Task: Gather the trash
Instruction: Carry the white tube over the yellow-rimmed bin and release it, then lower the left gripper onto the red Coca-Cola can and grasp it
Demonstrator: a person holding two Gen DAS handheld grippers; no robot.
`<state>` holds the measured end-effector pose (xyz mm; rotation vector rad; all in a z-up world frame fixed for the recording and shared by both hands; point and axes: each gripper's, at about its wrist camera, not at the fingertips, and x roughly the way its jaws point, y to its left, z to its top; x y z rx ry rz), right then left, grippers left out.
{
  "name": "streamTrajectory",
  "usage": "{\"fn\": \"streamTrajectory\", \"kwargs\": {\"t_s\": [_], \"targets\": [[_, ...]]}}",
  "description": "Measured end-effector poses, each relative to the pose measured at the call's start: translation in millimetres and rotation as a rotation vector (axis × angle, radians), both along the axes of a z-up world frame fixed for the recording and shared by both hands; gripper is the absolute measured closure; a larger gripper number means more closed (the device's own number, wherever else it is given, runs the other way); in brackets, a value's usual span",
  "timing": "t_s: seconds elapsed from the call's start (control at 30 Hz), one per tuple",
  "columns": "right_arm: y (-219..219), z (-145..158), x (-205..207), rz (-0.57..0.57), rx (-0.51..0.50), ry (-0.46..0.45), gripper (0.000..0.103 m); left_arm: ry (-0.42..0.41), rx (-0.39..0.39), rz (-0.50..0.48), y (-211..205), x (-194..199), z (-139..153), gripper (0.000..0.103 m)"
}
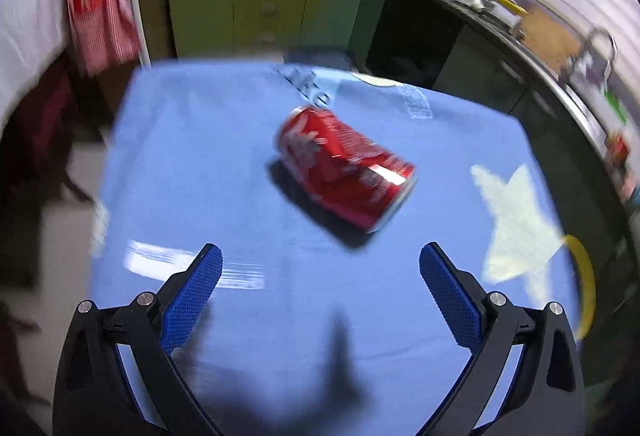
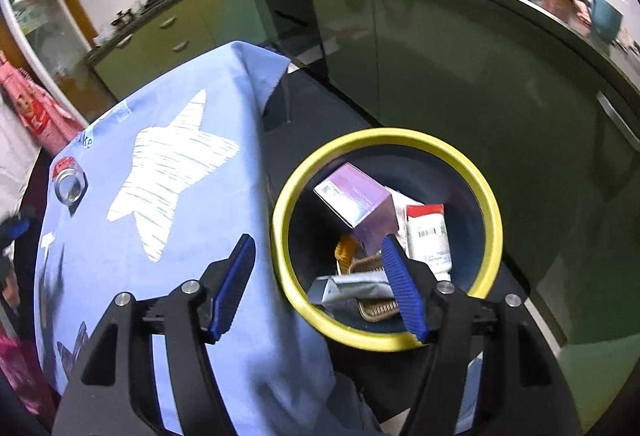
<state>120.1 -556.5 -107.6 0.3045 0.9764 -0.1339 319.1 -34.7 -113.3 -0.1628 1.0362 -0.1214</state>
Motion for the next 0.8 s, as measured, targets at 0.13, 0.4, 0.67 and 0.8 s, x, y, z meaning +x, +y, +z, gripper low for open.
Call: {"fn": "streamTrajectory", "kwargs": {"t_s": [0.13,0.4,0.67,0.8], "targets": [[-3,-10,3,0.048,0.017,-0.016,0.040,0.195,-0.143,0.145,-8,47,-3,0.005],[-14,-32,4,0.109,0.076,-0.044,0.038,0.345,-0.073,0.412,-27,103,-24,0.005],[-27,-47,13,0.145,0.114,-0.048,0.037,0.417,-0.085,0.528,-31,126,-47,0.005],[-29,-51,20,0.156,0.122,-0.045,0.037,0.441,-0.069,0.540,-38,129,-55,0.005]]}}
